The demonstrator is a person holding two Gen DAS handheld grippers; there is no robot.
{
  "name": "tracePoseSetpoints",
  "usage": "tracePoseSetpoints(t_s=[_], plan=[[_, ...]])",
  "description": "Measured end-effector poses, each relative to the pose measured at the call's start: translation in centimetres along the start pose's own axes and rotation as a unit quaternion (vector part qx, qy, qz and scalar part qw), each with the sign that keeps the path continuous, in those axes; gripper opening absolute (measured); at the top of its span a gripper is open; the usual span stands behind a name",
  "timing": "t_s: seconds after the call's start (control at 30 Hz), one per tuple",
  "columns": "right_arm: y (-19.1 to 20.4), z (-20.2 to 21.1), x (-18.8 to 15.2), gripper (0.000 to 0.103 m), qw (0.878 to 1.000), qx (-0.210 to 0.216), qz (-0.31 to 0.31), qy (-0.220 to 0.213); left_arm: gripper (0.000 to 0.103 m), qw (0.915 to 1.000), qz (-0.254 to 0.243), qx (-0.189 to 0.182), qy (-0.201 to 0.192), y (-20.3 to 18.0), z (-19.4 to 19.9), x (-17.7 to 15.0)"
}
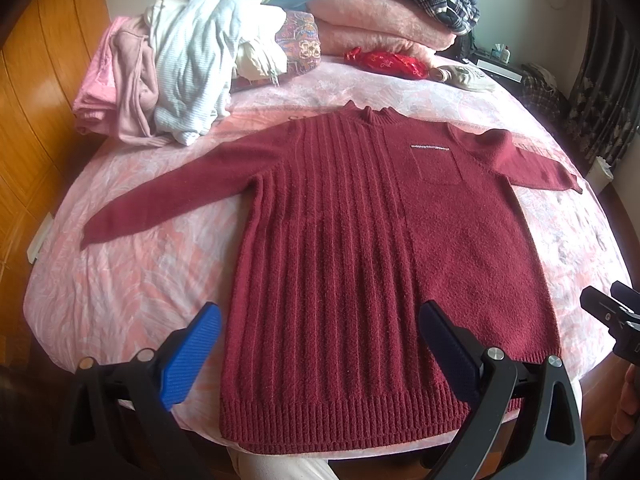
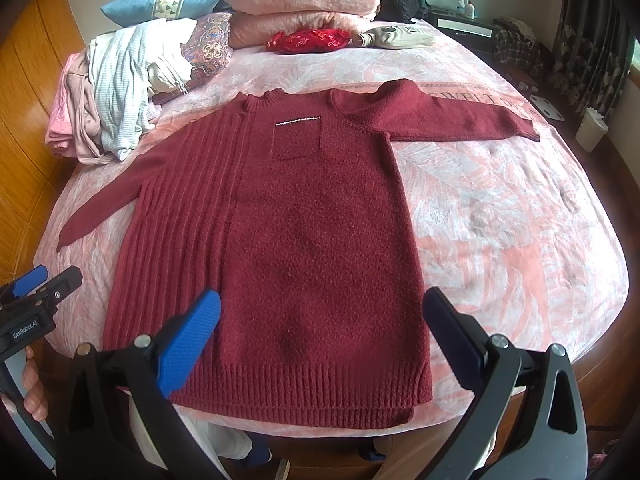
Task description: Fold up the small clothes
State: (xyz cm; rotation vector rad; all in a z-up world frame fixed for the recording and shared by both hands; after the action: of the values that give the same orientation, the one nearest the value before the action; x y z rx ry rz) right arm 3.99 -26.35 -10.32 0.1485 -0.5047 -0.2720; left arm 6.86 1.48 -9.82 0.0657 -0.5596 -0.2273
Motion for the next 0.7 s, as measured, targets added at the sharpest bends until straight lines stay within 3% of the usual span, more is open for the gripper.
tracePoseSetpoints(t_s=[0.7], plan=[[0.11, -0.42, -0.30, 0.100, 1.000, 0.002, 0.000, 0.005, 0.099, 1.0000, 0.001, 0.000, 0.003, 0.14, -0.23, -0.20]])
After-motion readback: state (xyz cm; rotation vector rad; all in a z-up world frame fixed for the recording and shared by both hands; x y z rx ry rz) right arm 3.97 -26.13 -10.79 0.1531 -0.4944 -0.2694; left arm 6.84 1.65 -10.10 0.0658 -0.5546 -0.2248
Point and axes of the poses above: each gripper's, at about its wrist camera, not at the fingertips, and z roughly against the way its jaws point, y to its left, x to its top, the point moved 10 cm from there along -z, roughly the way its jaws point, and after that the axes turned 10 degrees about -z, right-handed, at the moved point
